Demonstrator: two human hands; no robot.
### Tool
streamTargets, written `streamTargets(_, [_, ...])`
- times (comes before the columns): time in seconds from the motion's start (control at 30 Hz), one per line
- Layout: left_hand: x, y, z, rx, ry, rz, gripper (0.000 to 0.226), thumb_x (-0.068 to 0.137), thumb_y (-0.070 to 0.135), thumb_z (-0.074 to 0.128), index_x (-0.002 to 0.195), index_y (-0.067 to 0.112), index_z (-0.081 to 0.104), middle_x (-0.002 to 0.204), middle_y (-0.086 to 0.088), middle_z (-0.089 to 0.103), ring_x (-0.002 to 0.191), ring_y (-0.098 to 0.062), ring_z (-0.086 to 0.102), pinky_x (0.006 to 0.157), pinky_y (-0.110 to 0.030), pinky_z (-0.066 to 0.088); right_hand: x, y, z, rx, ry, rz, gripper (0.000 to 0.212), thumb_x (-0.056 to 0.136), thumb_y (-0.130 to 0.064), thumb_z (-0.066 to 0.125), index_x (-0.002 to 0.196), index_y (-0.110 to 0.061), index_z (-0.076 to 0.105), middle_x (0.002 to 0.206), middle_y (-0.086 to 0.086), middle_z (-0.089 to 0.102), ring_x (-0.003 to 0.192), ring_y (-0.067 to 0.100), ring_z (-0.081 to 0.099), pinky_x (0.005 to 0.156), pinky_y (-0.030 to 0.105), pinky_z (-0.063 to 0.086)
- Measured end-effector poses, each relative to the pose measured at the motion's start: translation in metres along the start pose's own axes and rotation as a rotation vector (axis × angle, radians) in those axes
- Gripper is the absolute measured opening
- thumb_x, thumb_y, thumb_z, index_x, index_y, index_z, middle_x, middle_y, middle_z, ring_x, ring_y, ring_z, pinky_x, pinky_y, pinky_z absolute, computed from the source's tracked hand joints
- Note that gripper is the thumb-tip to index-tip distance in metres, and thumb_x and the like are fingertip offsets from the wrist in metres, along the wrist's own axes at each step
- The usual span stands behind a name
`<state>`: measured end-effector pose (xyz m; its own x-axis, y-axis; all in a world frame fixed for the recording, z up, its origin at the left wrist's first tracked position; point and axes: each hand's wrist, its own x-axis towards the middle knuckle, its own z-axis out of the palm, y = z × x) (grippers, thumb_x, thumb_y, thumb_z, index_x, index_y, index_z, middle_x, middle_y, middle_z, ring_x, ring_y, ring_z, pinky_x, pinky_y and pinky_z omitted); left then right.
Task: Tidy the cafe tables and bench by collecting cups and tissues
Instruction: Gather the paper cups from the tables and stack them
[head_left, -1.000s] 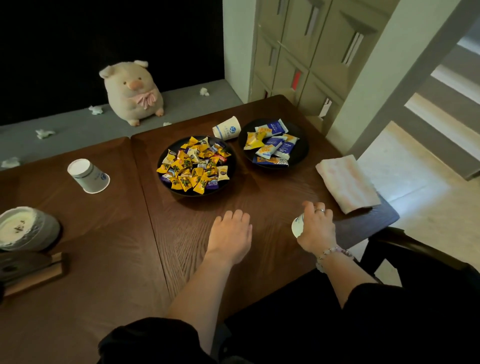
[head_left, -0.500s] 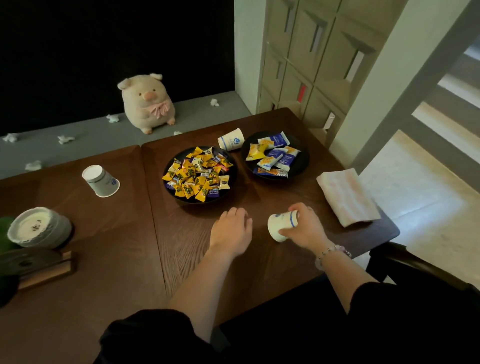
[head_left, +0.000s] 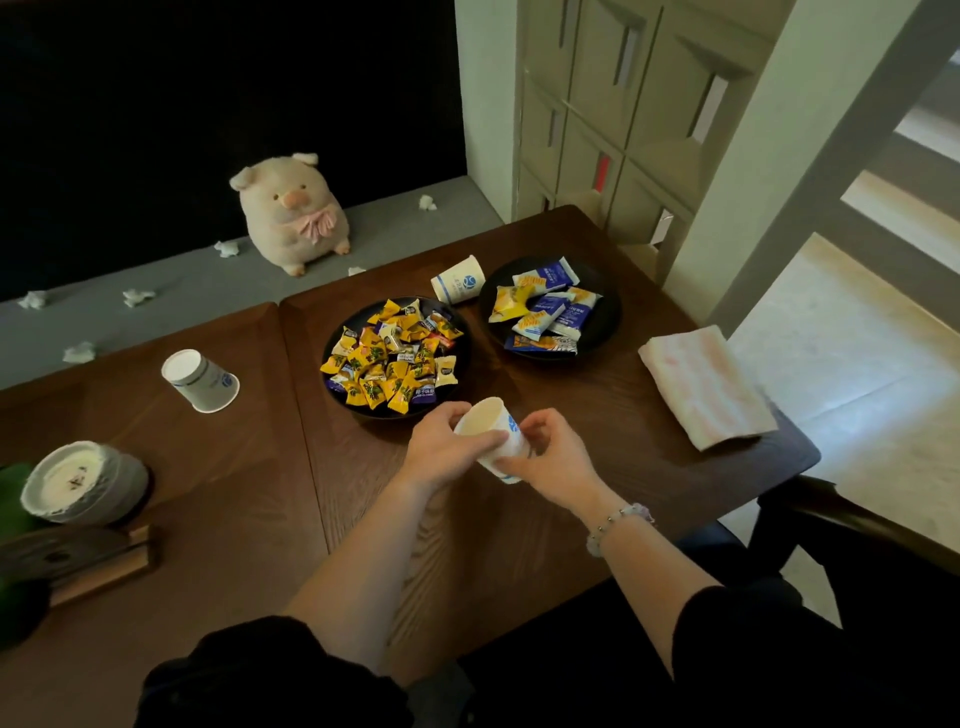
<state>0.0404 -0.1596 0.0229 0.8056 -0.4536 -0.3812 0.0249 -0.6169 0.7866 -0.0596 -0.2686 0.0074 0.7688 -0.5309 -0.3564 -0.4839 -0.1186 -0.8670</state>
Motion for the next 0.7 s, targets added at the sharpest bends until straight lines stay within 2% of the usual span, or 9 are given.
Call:
streamTargets(0.13, [0.001,0.005,-0.001,0.394,0.105,0.204,0.074,0.071,0.041,0.077,0.133,0.019,0.043,0.127,0.002,0.045,0.116,-0.017,0.048,0.092,-0.032,0.043,0.001,0.008,0.003,-0.33,-0.022,-0.068,0.064,0.075,-0.018,0.075,0.129,-0.02,0.04,0.126,-0.001,0.052,0.119,0.015,0.046,0.094,0.027,0.042])
streamTargets(0.27, [0.008,0.005,0.004,0.601,0.097,0.249,0.074,0.072,0.041,0.075,0.133,0.019,0.038,0.129,0.0,0.042,0.119,-0.023,0.048,0.091,-0.037,0.046,0.004,0.011,-0.001,-0.411,0.011,-0.035,0.068,0.079,-0.015,0.071,0.136,-0.022,0.035,0.131,-0.001,0.047,0.125,0.015,0.04,0.098,0.029,0.043])
streamTargets(0.43, [0.01,-0.001,0.002,0.606,0.132,0.207,0.072,0.07,0.043,0.074,0.129,0.018,0.039,0.125,0.0,0.043,0.115,-0.022,0.05,0.087,-0.036,0.046,0.011,0.013,-0.008,-0.474,0.064,-0.038,0.065,0.081,-0.013,0.069,0.136,-0.021,0.036,0.132,-0.001,0.047,0.125,0.014,0.04,0.097,0.027,0.042])
streamTargets(0.7, [0.01,-0.014,-0.003,0.628,0.099,0.183,0.073,0.072,0.048,0.071,0.13,0.019,0.038,0.127,0.002,0.041,0.116,-0.02,0.048,0.089,-0.035,0.047,0.017,0.012,-0.001,-0.521,0.072,-0.037,0.063,0.082,-0.013,0.068,0.136,-0.019,0.037,0.132,-0.001,0.046,0.125,0.014,0.04,0.098,0.027,0.043])
